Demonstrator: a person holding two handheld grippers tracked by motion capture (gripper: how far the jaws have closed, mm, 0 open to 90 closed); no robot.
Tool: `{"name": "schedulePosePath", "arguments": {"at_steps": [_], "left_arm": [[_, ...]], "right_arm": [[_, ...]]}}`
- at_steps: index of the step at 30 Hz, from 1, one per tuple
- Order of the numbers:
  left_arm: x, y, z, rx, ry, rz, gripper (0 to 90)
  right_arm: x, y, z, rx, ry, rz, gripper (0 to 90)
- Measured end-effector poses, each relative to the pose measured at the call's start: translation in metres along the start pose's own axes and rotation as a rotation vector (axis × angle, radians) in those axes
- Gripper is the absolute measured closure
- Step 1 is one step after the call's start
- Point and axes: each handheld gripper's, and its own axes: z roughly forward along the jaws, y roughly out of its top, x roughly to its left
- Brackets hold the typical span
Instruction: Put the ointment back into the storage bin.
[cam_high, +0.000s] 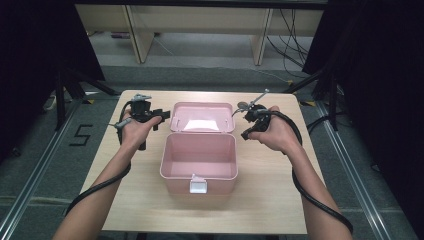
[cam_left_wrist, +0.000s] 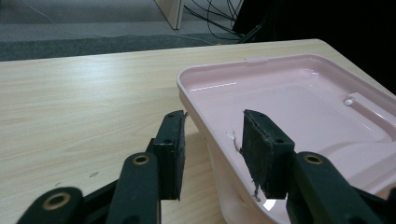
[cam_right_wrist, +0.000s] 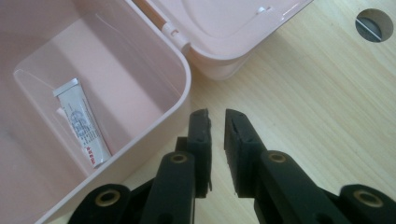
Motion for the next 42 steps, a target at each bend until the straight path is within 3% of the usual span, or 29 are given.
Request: {"name": "schedulePosePath", "arguments": {"at_steps": [1,2,3,4,5,8,9,12,14,17,18,20,23,26,28,29,31,34,38,42], "left_arm": [[-0.001,0.000,0.002,-0.003,0.000,-0.015,58.2],[0.001,0.001,0.004,0.015,-0.002,-0.004,58.2],[0.000,0.002,0.006,0.009,-0.005,-0.030,58.1],[0.002,0.002,0.008,0.022,-0.013,-0.027,58.1],[0.001,0.003,0.011,0.019,-0.020,-0.052,58.1],[0.001,0.005,0.016,0.046,-0.014,-0.048,58.1],[0.000,0.006,0.017,0.052,-0.012,-0.064,58.2],[-0.001,0.008,0.021,0.071,-0.007,-0.063,59.4],[-0.001,0.009,0.023,0.077,-0.008,-0.072,61.4],[-0.002,0.011,0.025,0.088,-0.003,-0.069,63.4],[-0.002,0.011,0.026,0.090,0.001,-0.071,63.7],[-0.001,0.012,0.027,0.103,0.012,-0.064,64.3],[0.001,0.012,0.029,0.122,0.016,-0.072,64.2],[0.001,0.013,0.032,0.129,0.019,-0.078,64.7],[-0.001,0.014,0.034,0.136,0.017,-0.081,65.4],[-0.001,0.015,0.034,0.139,0.019,-0.079,66.0],[-0.002,0.016,0.036,0.143,0.026,-0.080,66.8],[-0.001,0.017,0.038,0.164,0.034,-0.077,67.9],[0.000,0.018,0.040,0.179,0.044,-0.090,69.2],[0.001,0.018,0.041,0.191,0.052,-0.096,70.1]], "right_arm": [[0.001,0.000,0.000,0.008,-0.003,0.029,80.4],[0.000,0.001,0.000,0.007,0.005,0.030,80.0],[-0.001,0.001,0.001,-0.002,-0.005,0.018,79.9],[-0.002,0.002,0.002,-0.006,-0.013,0.011,80.0],[-0.002,0.002,0.003,-0.004,-0.010,0.030,80.5],[-0.003,0.004,0.006,0.003,-0.019,0.036,84.0],[-0.004,0.005,0.007,0.011,-0.025,0.037,85.9],[-0.007,0.005,0.012,0.009,-0.027,0.017,90.0],[-0.006,0.005,0.014,0.023,-0.027,0.047,90.0],[-0.006,0.005,0.018,0.036,-0.010,0.042,90.0],[-0.005,0.005,0.019,0.026,-0.027,0.050,90.0],[-0.008,0.005,0.020,0.010,-0.033,0.011,90.0],[-0.007,0.006,0.019,0.025,-0.028,0.040,90.0],[-0.008,0.005,0.021,0.013,-0.031,0.030,90.0],[-0.007,0.005,0.021,0.023,-0.027,0.059,90.0],[-0.010,0.005,0.022,0.009,-0.039,0.017,90.0],[-0.008,0.005,0.023,0.028,-0.033,0.055,90.0],[-0.011,0.004,0.024,0.012,-0.035,0.019,90.0],[-0.009,0.004,0.025,0.032,-0.027,0.060,90.0],[-0.012,0.004,0.028,0.009,-0.030,0.028,90.0]]}}
